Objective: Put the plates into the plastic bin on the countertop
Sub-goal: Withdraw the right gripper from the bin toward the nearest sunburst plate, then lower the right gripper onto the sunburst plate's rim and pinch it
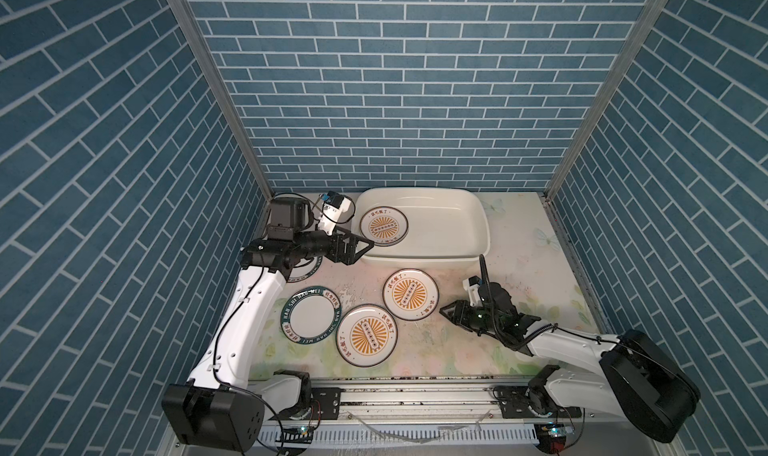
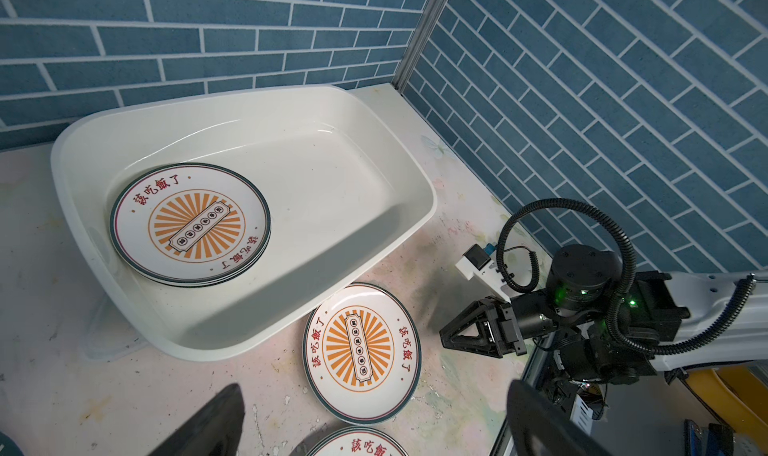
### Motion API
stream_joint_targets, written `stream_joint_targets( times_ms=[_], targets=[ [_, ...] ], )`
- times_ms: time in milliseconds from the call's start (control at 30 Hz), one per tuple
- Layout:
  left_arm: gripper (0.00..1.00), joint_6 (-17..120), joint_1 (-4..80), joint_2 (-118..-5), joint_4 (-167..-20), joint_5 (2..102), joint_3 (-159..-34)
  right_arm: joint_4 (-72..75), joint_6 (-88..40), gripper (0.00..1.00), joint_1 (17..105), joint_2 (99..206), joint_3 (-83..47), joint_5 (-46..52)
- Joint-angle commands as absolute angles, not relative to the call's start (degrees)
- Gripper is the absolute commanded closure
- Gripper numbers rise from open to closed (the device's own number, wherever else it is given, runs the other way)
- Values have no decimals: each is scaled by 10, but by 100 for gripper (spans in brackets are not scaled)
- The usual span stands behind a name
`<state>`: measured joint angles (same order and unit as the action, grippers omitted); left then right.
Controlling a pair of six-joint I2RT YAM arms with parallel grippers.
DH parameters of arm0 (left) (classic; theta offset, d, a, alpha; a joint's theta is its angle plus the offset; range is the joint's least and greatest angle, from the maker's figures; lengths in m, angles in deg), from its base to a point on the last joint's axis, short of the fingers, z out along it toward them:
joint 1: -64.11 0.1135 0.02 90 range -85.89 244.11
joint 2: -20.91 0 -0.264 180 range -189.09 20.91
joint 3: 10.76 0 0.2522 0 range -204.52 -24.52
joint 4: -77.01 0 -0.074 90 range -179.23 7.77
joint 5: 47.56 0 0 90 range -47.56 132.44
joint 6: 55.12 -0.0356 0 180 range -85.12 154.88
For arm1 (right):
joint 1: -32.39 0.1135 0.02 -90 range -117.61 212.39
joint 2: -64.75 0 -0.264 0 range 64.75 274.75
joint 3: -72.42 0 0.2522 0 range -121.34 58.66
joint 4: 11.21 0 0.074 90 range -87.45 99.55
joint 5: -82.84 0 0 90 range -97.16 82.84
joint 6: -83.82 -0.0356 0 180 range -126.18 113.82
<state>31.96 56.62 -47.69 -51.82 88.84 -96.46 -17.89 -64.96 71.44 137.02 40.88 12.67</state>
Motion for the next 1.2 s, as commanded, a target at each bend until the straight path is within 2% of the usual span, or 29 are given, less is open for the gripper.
stream_joint_targets(
  times_ms=[0,633,1167],
  targets=[
    [1,325,564,-466,-522,896,-956,-259,-669,60,721,1399,407,110],
    [0,336,564,-460,-528,900,-953,-312,-679,61,727,1497,380,72],
    [0,350,564,-457,-541,910,-948,-350,-701,66,728,1580,356,74]
  ],
)
